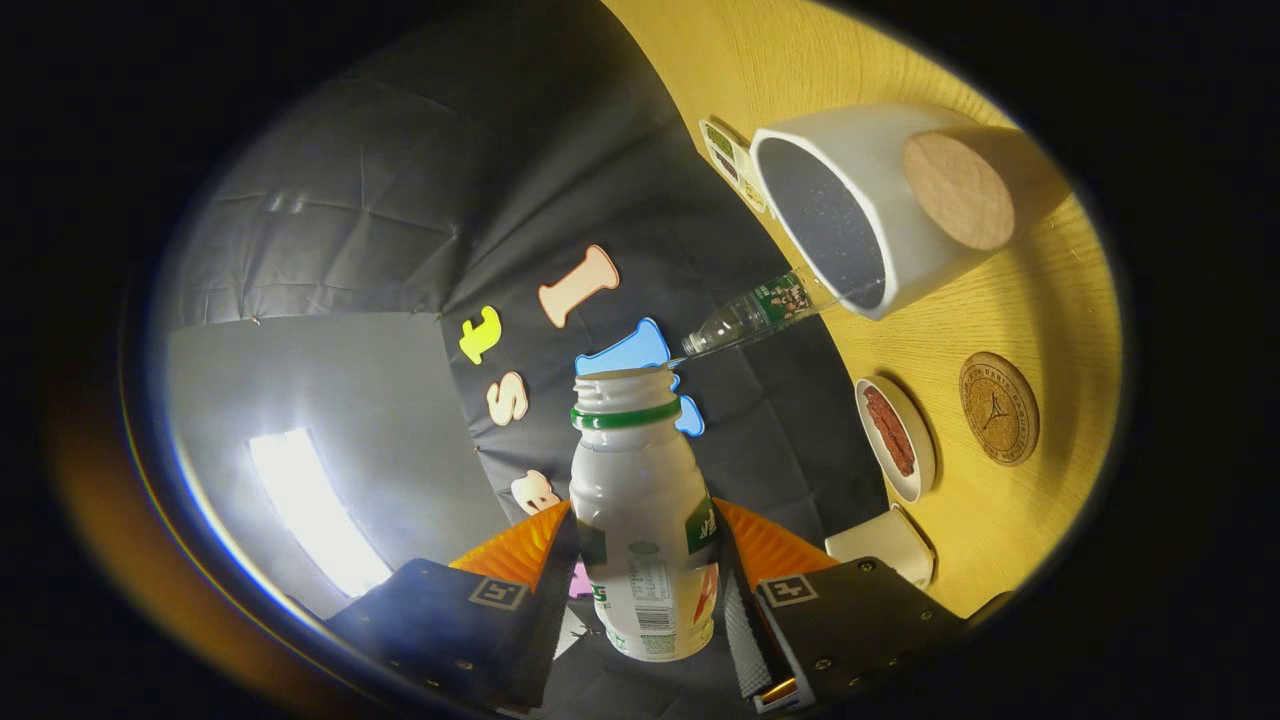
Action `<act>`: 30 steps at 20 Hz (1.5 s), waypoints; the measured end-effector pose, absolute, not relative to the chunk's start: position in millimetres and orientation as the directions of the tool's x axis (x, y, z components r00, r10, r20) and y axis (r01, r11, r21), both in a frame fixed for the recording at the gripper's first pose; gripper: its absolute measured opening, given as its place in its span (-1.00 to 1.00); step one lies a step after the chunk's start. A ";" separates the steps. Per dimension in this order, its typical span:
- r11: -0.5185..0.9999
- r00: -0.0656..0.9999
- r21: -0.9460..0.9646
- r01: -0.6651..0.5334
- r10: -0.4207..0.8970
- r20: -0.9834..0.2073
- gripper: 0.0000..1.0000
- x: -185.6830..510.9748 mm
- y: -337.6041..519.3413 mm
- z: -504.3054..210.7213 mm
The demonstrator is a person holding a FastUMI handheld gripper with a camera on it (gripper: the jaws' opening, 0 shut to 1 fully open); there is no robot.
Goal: Take the bottle from table, then pour the juice into the cup, finally place the bottle on the coaster
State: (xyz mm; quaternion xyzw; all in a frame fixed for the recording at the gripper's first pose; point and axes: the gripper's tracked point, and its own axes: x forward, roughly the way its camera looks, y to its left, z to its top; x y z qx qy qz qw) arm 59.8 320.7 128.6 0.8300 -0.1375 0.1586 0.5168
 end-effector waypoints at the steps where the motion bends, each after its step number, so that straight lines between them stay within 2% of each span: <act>1: -0.430 0.912 0.813 -0.393 -0.067 0.405 0.38 58.9 318.9 128.1; 30: -0.541 0.915 0.747 -0.387 -0.122 0.385 0.39 63.7 306.4 125.6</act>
